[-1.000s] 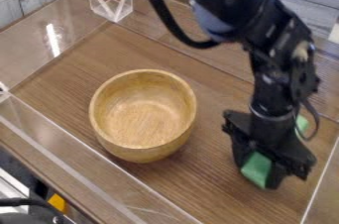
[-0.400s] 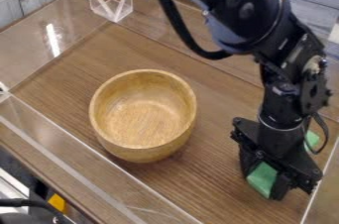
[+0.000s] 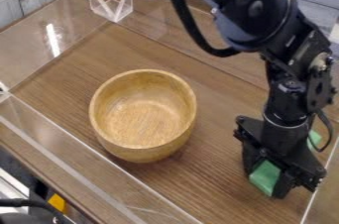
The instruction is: Remove the green block from inside the brown bowl and put it on the table
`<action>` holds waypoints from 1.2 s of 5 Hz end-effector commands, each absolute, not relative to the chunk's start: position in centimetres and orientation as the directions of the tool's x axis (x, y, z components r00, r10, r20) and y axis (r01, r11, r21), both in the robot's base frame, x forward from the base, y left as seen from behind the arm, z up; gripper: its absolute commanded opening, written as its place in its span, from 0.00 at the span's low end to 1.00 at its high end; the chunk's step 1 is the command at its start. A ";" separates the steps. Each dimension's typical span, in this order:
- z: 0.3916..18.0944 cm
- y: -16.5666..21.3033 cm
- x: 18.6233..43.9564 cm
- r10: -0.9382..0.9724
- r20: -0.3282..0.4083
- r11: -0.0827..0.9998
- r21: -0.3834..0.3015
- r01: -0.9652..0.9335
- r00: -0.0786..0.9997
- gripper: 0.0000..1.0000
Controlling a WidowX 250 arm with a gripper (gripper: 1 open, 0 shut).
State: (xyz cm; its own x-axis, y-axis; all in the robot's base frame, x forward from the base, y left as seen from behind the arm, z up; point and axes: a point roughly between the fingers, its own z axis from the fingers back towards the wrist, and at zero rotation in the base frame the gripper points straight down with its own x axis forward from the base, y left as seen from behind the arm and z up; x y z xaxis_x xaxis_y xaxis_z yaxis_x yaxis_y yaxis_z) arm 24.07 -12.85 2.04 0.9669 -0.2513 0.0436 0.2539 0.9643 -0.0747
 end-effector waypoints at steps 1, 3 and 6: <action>3.2 -13.0 24.3 -0.243 0.073 0.966 -0.077 0.248 0.967 0.00; 3.0 -12.1 25.2 -0.285 0.065 0.954 -0.077 0.289 0.956 0.00; 3.3 -11.9 25.6 -0.245 0.049 0.966 -0.078 0.248 0.968 1.00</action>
